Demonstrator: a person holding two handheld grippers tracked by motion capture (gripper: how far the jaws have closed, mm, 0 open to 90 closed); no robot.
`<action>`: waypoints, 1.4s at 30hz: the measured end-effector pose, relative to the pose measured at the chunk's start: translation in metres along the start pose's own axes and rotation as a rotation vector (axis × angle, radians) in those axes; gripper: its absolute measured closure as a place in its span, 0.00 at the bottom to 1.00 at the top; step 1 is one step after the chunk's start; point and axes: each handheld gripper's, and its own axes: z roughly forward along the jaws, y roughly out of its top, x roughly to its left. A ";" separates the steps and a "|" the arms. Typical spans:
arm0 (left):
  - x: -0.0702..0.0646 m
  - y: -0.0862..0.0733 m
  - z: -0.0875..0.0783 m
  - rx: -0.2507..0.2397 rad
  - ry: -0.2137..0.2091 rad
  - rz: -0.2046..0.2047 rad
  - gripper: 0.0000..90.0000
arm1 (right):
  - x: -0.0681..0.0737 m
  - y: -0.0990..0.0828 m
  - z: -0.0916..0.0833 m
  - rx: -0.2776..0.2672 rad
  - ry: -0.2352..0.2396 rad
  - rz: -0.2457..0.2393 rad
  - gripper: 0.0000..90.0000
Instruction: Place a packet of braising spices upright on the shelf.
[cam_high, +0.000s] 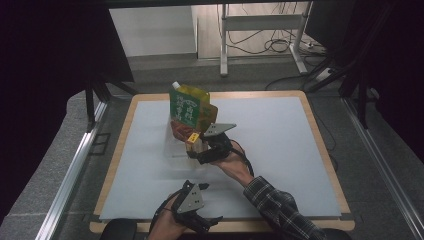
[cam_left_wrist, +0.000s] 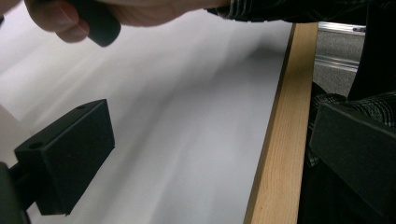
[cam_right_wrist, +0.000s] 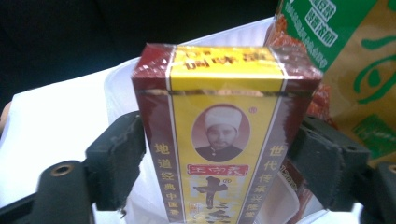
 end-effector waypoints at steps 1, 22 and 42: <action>0.000 0.000 0.000 0.000 0.001 0.000 0.00 | 0.000 0.001 -0.001 0.003 0.001 -0.003 0.21; 0.000 0.000 -0.001 -0.006 0.009 -0.010 0.00 | 0.006 0.011 -0.018 0.076 -0.035 -0.048 0.09; 0.001 0.000 -0.001 -0.006 0.018 -0.012 0.00 | 0.001 0.012 -0.043 0.095 -0.062 -0.039 0.08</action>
